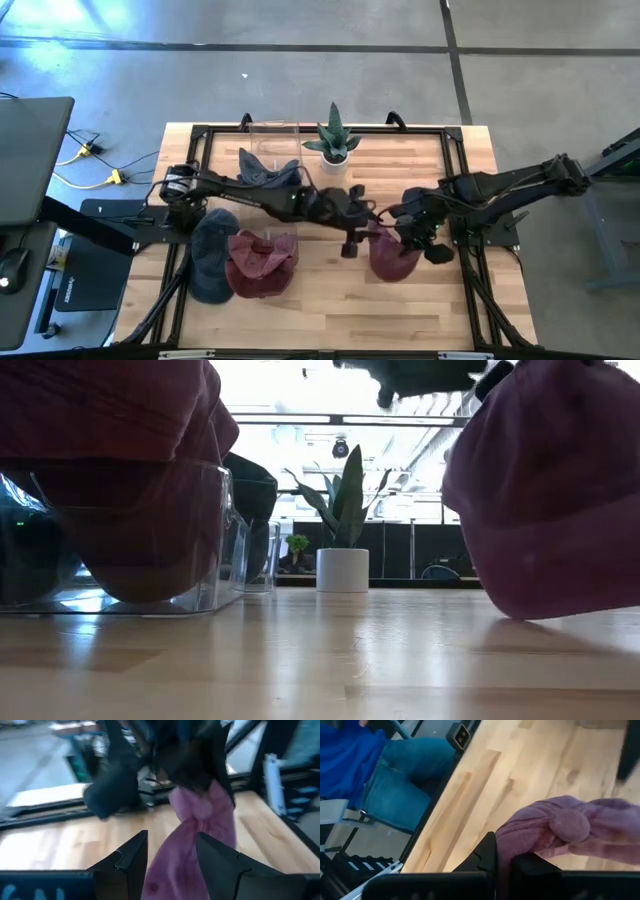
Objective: Pick & Place hat
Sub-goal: Put the red cap into the bottom transparent bin
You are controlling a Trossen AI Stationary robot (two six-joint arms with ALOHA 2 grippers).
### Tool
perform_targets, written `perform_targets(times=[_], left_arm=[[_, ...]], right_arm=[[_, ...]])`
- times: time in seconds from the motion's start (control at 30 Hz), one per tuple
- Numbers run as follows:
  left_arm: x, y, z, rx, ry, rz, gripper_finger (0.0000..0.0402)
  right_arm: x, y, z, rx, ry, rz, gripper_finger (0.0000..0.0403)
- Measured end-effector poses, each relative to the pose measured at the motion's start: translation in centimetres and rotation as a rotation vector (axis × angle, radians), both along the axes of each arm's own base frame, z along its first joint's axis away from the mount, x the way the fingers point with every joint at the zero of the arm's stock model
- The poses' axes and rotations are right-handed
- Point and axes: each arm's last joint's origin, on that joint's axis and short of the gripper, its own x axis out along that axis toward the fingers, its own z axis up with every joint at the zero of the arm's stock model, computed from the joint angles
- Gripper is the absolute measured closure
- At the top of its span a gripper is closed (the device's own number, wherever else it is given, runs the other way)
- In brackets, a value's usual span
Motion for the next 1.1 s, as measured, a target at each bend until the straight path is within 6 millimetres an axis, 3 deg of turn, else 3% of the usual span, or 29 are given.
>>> perform_targets(times=[0.17, 0.27, 0.4, 0.5, 0.6, 0.7, 1.1], left_arm=[[1.0, 0.5, 0.0, -0.059, -0.105, -0.166, 0.024], [1.6, 0.4, -1.6, -0.061, -0.082, -0.175, 0.0236], [2.7, 0.5, -2.8, -0.08, -0.124, -0.154, 0.0209], [2.8, 0.5, -4.0, -0.158, -0.055, -0.18, 0.0177], [3.0, 0.4, -3.6, -0.193, -0.094, -0.251, 0.0151], [3.0, 0.1, -4.5, -0.219, -0.053, -0.312, 0.0138], [2.9, -0.3, -3.4, -0.263, -0.128, -0.452, 0.0135]], right_arm=[[0.2, 0.6, 0.0, 0.004, -0.021, 0.029, 0.0395], [0.4, 0.8, 0.1, 0.008, -0.042, 0.042, 0.0399], [0.6, 1.1, 0.0, 0.008, -0.055, 0.067, 0.0397], [0.6, 1.1, 0.1, 0.01, -0.065, 0.069, 0.0394], [0.7, 1.1, 0.1, 0.013, -0.076, 0.07, 0.0395], [0.8, 1.2, 0.3, 0.018, -0.096, 0.073, 0.0399], [1.1, 1.2, 0.6, 0.031, -0.141, 0.084, 0.0399]])
